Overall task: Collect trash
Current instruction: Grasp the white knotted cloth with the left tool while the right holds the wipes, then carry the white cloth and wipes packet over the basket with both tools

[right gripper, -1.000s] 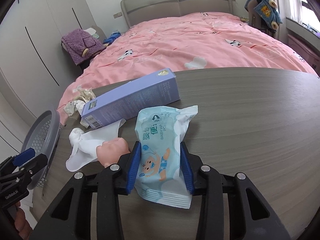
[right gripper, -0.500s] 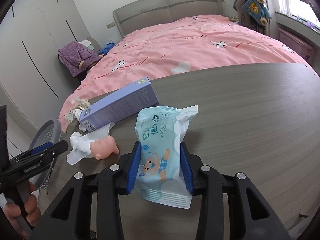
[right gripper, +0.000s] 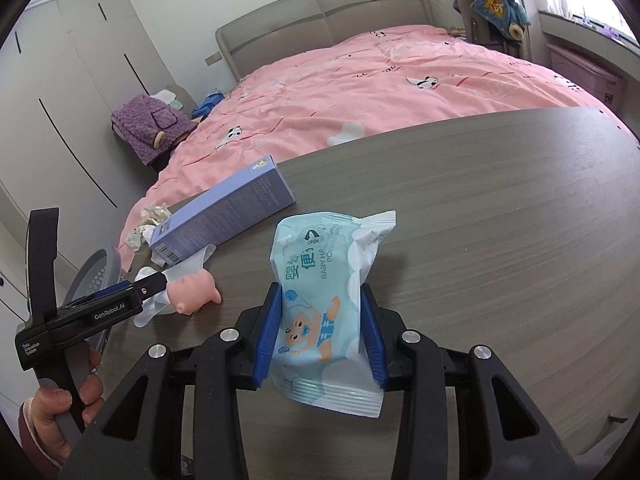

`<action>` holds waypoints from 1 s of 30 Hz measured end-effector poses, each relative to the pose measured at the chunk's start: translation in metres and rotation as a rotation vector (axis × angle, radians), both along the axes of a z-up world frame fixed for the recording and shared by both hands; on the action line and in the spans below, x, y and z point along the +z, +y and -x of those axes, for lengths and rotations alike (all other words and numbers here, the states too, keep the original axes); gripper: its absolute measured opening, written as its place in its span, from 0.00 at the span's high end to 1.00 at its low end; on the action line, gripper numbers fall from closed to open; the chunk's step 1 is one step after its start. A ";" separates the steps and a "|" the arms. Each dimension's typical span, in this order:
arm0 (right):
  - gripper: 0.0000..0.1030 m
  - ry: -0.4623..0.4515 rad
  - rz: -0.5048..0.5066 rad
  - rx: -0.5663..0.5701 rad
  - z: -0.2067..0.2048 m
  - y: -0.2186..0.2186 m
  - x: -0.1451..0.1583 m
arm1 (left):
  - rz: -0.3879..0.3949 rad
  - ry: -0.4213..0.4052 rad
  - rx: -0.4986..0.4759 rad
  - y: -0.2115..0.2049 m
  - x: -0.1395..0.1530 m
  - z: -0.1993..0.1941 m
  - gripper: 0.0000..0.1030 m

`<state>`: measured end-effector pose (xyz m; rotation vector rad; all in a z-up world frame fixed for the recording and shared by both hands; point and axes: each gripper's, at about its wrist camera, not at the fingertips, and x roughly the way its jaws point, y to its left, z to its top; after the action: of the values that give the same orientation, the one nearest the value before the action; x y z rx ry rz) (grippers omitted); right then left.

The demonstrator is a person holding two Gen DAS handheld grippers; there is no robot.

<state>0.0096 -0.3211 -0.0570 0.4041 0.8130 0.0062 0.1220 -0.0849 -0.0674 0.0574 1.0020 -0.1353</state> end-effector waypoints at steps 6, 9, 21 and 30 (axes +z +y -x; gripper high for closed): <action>0.63 0.003 -0.009 -0.007 0.000 -0.002 0.000 | -0.009 0.006 -0.020 -0.004 -0.003 0.000 0.59; 0.63 0.005 -0.012 -0.003 -0.001 -0.001 -0.001 | -0.005 0.009 -0.026 -0.002 -0.003 0.002 0.64; 0.63 -0.006 -0.006 0.009 0.004 0.004 0.007 | -0.006 -0.011 -0.008 0.019 0.011 0.020 0.69; 0.63 -0.025 0.013 0.031 0.010 0.019 0.020 | -0.001 -0.055 0.017 0.043 0.029 0.039 0.69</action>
<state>-0.0009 -0.3023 -0.0372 0.3783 0.7942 0.0349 0.0831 -0.0422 -0.0382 0.0535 0.9471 -0.1171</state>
